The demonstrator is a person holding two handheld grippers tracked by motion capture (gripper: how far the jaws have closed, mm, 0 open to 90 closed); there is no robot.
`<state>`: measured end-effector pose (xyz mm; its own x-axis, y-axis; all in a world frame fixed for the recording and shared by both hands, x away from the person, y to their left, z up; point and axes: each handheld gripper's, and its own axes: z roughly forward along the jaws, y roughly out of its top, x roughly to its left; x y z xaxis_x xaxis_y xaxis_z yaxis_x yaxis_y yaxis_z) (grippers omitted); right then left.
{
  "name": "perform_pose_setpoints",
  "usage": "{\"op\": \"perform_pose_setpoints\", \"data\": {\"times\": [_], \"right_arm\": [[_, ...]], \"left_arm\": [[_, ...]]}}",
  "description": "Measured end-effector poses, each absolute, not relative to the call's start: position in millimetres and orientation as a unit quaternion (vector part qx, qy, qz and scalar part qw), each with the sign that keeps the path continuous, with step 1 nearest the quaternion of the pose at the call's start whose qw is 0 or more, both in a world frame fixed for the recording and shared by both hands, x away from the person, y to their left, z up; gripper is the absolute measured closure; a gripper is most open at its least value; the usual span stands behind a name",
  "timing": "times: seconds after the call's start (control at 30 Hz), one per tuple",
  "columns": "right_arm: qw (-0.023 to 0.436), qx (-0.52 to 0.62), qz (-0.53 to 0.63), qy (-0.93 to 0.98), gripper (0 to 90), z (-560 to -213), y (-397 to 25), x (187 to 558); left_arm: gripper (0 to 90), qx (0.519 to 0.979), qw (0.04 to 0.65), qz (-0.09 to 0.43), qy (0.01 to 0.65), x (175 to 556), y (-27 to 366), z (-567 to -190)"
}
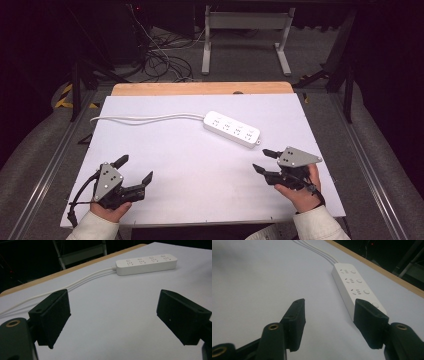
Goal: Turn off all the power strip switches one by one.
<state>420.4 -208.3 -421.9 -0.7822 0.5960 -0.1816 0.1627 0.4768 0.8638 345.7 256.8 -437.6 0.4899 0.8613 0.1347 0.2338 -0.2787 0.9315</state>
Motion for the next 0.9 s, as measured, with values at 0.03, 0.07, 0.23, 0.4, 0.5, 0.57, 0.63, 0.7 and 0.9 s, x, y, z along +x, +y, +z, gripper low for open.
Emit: {"op": "perform_pose_setpoints", "data": {"times": [0.03, 0.07, 0.23, 0.4, 0.5, 0.57, 0.63, 0.7, 0.9], "right_arm": [[0.237, 0.230, 0.457, 0.826, 44.1, -422, -208, 420], [0.236, 0.231, 0.453, 0.828, 45.5, -419, -206, 425], [0.234, 0.235, 0.448, 0.831, 50.1, -412, -202, 433], [0.220, 0.250, 0.441, 0.834, 58.0, -400, -198, 449], [0.215, 0.253, 0.439, 0.835, 59.7, -398, -197, 454], [0.217, 0.254, 0.432, 0.838, 61.7, -395, -195, 461], [0.218, 0.253, 0.430, 0.839, 62.2, -394, -195, 463], [0.218, 0.254, 0.427, 0.840, 63.1, -392, -194, 467], [0.203, 0.262, 0.423, 0.843, 76.4, -390, -191, 480]], "left_arm": [[12.6, 0.726, 0.467, 0.336, 0.377, 346, 257, -438], [12.6, 0.726, 0.466, 0.337, 0.377, 345, 257, -438], [12.6, 0.724, 0.466, 0.339, 0.378, 346, 258, -438], [12.6, 0.725, 0.466, 0.339, 0.377, 346, 258, -438], [12.6, 0.726, 0.466, 0.341, 0.375, 346, 258, -438], [12.6, 0.725, 0.465, 0.341, 0.376, 346, 258, -438], [12.6, 0.724, 0.465, 0.341, 0.377, 346, 258, -438], [12.6, 0.724, 0.466, 0.340, 0.378, 346, 258, -438], [12.6, 0.724, 0.465, 0.342, 0.377, 346, 258, -438]]}}
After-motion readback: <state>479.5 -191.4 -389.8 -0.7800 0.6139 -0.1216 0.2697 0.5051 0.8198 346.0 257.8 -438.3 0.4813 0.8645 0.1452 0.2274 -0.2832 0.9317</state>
